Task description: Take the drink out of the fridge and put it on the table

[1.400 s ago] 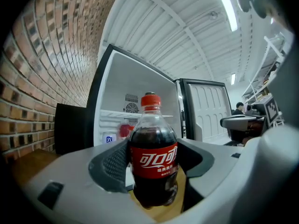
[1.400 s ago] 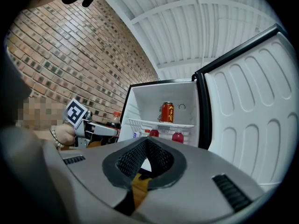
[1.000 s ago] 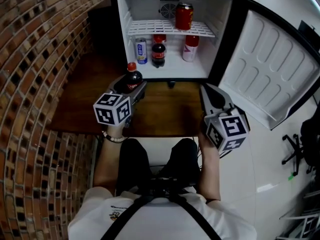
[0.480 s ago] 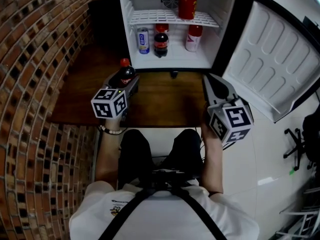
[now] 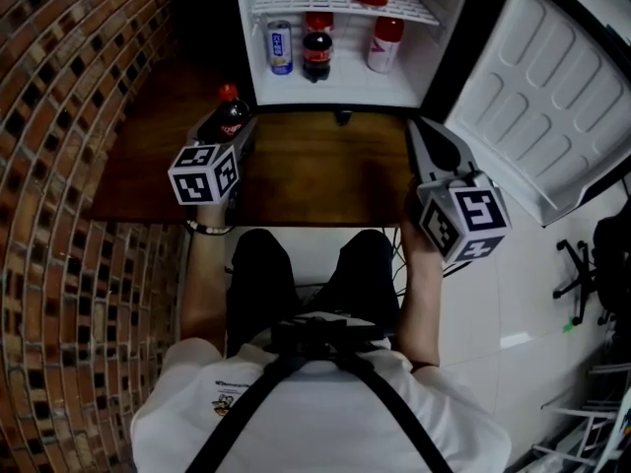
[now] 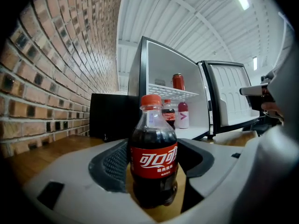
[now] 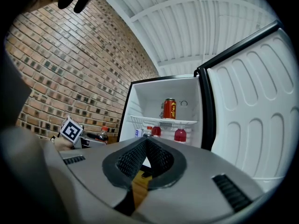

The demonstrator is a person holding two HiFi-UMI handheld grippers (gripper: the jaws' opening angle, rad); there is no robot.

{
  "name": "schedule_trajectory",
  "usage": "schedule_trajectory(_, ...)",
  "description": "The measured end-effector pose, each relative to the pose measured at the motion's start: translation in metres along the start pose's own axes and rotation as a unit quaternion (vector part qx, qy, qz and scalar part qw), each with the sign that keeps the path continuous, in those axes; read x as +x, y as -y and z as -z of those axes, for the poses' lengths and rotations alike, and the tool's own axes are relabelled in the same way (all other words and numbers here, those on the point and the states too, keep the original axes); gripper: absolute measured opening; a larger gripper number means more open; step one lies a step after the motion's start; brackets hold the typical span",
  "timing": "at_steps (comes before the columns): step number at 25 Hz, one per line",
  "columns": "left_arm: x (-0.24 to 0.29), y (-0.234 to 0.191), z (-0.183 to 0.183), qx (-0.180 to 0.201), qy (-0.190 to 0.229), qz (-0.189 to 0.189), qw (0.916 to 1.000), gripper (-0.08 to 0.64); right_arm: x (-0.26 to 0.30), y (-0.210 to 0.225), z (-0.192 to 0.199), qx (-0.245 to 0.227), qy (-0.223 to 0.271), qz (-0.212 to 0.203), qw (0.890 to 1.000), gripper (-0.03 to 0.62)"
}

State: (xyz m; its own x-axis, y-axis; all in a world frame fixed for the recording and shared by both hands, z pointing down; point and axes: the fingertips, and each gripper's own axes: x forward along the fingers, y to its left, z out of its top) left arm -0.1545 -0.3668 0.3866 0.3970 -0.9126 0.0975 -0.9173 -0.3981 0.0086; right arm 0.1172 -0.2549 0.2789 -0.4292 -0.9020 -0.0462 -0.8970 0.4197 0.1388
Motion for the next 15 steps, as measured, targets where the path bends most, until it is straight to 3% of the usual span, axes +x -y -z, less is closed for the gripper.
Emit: schedule_trajectory(15,-0.002,-0.002,0.019,0.015,0.005,-0.005,0.9999,0.307,0.007,-0.002,0.002,0.000,-0.003,-0.001,1.000,0.017)
